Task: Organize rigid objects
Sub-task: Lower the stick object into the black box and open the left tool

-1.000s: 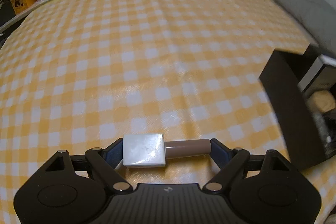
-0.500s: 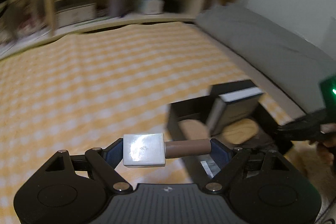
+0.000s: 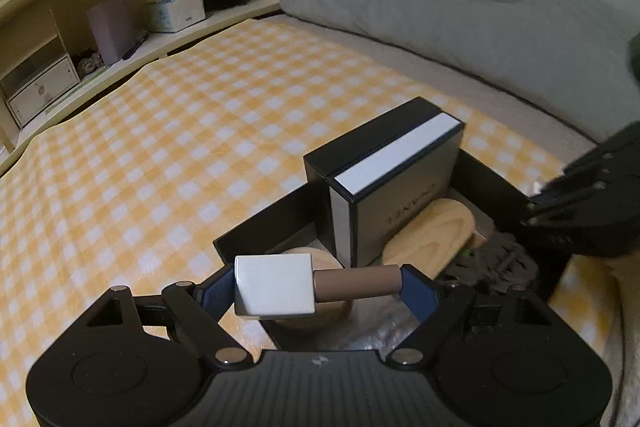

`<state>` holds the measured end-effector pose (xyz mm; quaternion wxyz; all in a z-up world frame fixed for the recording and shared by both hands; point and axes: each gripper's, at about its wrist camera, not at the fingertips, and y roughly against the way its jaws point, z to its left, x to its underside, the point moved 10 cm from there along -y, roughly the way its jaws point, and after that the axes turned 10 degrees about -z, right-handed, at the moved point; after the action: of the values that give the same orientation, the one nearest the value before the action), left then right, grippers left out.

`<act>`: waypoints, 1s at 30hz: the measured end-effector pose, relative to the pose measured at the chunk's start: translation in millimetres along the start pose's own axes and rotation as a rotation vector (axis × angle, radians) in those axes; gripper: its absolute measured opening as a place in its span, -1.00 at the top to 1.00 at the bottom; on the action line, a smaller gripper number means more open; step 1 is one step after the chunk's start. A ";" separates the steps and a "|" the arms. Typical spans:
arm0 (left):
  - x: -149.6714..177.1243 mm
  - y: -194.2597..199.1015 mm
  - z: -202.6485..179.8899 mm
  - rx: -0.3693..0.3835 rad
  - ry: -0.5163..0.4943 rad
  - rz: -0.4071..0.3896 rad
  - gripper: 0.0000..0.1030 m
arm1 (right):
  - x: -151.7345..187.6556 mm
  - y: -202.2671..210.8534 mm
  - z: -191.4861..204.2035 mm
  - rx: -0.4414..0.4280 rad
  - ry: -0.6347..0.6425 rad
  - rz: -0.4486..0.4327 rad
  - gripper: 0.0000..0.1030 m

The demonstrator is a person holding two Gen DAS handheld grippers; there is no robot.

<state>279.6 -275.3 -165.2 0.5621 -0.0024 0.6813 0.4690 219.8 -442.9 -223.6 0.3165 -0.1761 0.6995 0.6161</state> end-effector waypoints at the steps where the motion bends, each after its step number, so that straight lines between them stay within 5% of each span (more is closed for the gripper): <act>1: -1.5 -3.1 0.0 0.000 0.007 -0.001 -0.66 | -0.1 0.3 -1.0 -0.001 0.000 0.000 0.93; 11: 4.1 -22.3 -9.2 0.020 -0.047 0.043 -0.70 | 0.3 0.1 -0.1 0.001 0.001 0.000 0.93; 15: 4.5 -18.8 -10.9 0.024 -0.031 0.025 -0.92 | 0.4 -0.2 0.7 0.000 0.000 0.000 0.93; 30: 0.8 15.5 -25.1 0.036 0.063 0.029 -0.93 | 0.5 0.4 -0.1 0.001 0.001 -0.001 0.93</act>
<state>251.9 -282.4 -157.7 0.5334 0.0029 0.7070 0.4643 219.2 -442.8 -223.6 0.3165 -0.1765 0.7000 0.6154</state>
